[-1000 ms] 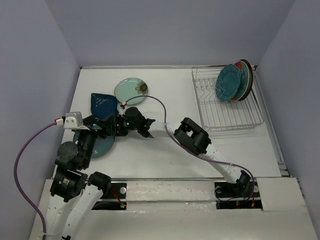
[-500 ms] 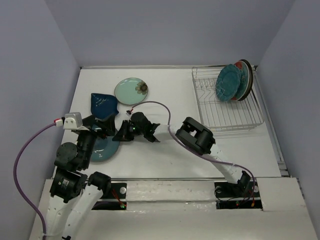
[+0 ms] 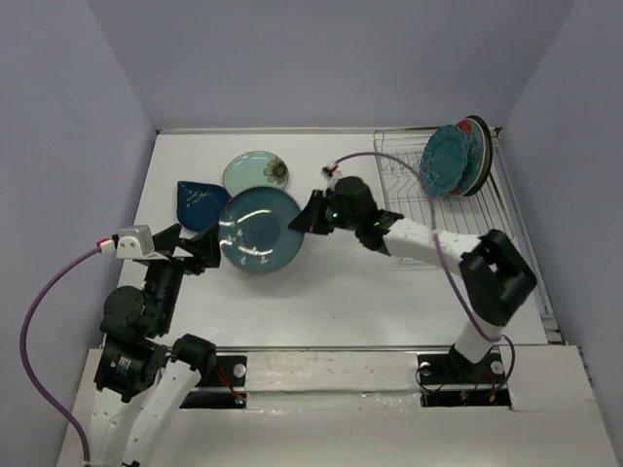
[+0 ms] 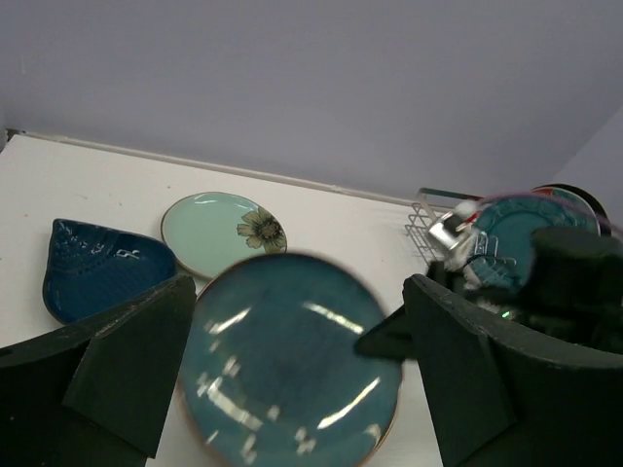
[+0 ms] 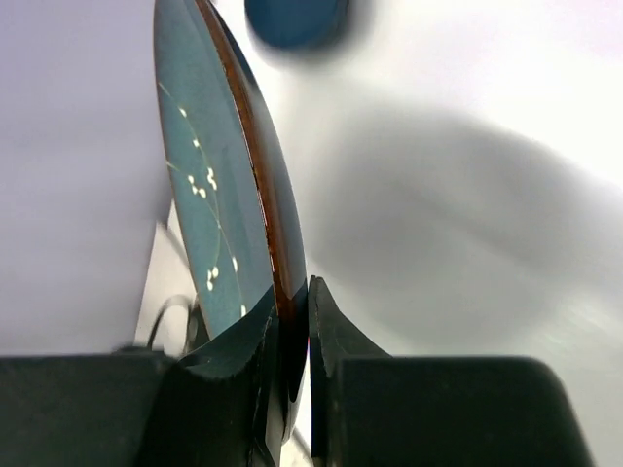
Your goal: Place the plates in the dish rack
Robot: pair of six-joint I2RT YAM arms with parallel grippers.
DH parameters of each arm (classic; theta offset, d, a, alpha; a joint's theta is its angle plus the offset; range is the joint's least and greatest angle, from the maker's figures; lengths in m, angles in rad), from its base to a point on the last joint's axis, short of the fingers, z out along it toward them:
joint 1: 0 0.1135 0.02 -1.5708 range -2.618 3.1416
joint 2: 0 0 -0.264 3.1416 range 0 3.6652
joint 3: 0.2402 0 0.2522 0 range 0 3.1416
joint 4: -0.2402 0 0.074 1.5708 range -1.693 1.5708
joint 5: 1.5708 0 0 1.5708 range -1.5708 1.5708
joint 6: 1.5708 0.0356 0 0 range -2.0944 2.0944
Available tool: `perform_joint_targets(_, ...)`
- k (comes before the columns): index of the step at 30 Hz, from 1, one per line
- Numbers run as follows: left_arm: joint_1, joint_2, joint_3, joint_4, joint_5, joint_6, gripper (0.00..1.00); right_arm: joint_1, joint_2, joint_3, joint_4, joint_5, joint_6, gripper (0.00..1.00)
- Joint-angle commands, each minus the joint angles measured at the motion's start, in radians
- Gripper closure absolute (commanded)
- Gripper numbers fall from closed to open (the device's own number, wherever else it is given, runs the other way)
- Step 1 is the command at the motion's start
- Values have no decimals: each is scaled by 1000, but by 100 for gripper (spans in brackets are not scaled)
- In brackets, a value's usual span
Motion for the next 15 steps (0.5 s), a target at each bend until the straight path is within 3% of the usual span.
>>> perform_joint_targets(1, 6, -10, -11, 51, 6, 20, 1, -193, -317, 42, 33, 204, -256, 93)
perform_joint_targets(4, 6, -19, -12, 54, 26, 18, 1, -321, -434, 83, -135, 403, -424, 93)
perform_joint_targets(12, 0, -39, -17, 63, 60, 16, 1, -583, -500, 188, -171, 647, -730, 93)
perform_joint_targets(15, -11, -45, -17, 60, 60, 16, 1, -606, -457, 247, -151, 732, -829, 93)
